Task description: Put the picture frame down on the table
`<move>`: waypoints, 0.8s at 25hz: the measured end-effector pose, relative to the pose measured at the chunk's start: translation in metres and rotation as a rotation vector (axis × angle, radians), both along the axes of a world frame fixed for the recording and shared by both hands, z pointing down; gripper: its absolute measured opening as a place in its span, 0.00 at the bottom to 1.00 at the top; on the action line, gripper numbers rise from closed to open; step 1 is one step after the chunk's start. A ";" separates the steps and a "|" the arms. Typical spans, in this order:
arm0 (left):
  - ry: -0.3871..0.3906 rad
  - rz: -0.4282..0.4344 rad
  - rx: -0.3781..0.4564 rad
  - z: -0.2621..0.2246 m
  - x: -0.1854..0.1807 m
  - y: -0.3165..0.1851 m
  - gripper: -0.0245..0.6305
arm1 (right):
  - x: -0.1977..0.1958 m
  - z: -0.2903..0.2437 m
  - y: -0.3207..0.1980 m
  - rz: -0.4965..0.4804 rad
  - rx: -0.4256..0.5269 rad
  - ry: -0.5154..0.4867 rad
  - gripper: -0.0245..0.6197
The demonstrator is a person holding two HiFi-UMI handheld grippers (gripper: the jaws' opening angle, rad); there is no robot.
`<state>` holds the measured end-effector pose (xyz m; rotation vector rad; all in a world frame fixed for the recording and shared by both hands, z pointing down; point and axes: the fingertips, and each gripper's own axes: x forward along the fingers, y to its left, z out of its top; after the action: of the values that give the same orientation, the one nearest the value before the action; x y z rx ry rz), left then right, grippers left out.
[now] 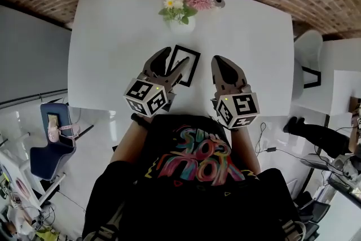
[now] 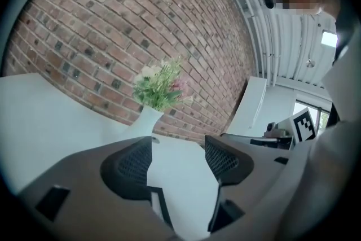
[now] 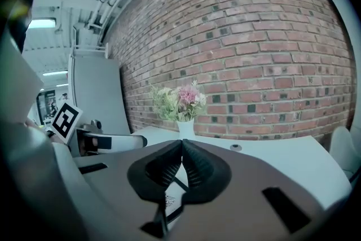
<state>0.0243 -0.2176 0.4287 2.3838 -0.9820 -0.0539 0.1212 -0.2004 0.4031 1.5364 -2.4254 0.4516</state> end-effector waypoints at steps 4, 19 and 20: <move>0.049 0.038 0.070 -0.041 0.005 0.008 0.47 | 0.003 -0.029 -0.005 0.007 0.071 0.011 0.07; -0.071 0.139 0.400 -0.149 0.015 0.050 0.10 | -0.003 -0.112 -0.001 -0.045 0.276 0.082 0.07; -0.079 0.144 0.405 -0.150 0.015 0.052 0.09 | -0.003 -0.114 0.000 -0.046 0.279 0.079 0.07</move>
<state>0.0395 -0.1658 0.2787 2.8408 -0.8993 -0.1155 0.1178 -0.2004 0.2892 1.5637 -2.5401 0.0416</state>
